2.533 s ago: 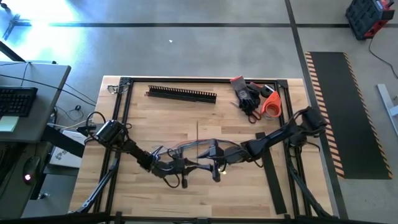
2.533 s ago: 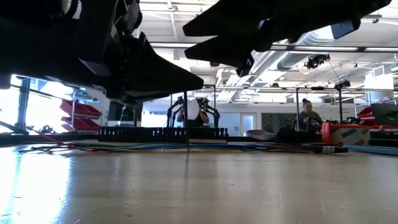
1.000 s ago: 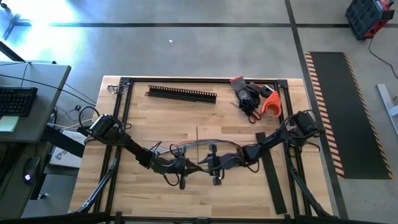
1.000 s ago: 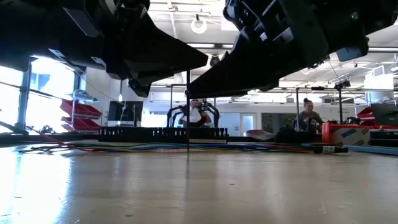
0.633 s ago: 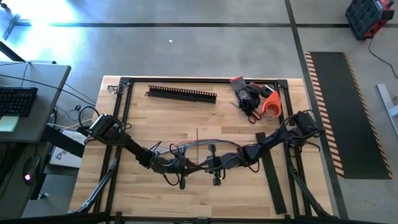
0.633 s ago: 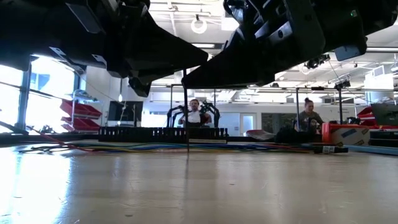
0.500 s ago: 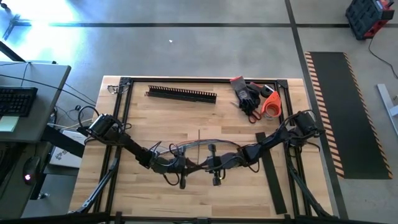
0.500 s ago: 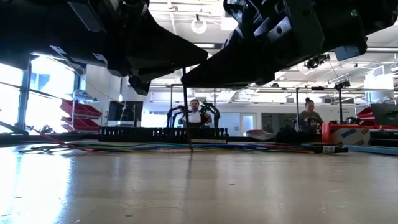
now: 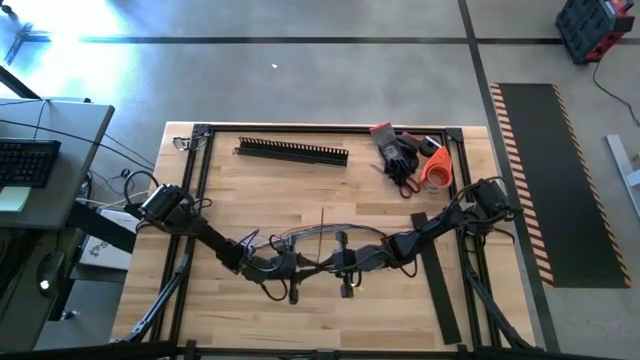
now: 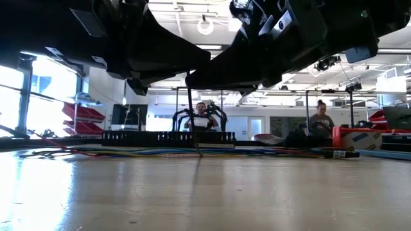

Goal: Ziptie cables
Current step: Wrap the black zip tie around the cables

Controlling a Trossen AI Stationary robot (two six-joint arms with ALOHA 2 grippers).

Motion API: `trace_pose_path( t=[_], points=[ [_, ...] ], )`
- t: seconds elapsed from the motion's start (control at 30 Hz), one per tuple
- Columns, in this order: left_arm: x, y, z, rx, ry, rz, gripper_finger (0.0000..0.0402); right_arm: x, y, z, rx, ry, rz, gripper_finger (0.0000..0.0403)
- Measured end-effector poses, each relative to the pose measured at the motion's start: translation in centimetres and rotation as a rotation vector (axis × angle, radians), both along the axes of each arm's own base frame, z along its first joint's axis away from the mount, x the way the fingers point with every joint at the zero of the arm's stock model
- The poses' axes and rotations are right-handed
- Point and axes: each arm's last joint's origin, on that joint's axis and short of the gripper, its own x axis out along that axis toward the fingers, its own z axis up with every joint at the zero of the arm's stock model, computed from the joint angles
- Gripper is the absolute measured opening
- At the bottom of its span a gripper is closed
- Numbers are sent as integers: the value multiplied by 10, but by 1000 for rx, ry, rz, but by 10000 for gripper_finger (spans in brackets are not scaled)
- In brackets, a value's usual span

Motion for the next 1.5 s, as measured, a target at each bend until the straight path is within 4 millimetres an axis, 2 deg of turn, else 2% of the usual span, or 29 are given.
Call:
trace_pose_path(
  t=[0.53,0.83,0.97,1.2,1.5],
  points=[
    [-12,-14,-2,136,17,87,9,0,0,1,24,-6,-21,0],
    [-21,-2,17,131,164,87,16,1,-1,2,29,-11,-54,0],
    [-23,0,24,142,161,105,18,1,-1,1,29,-9,-54,0],
    [-19,1,14,118,193,70,21,1,-1,2,30,-12,-52,0],
    [-12,6,7,85,183,71,43,1,-1,2,30,-11,-51,0]
  ],
)
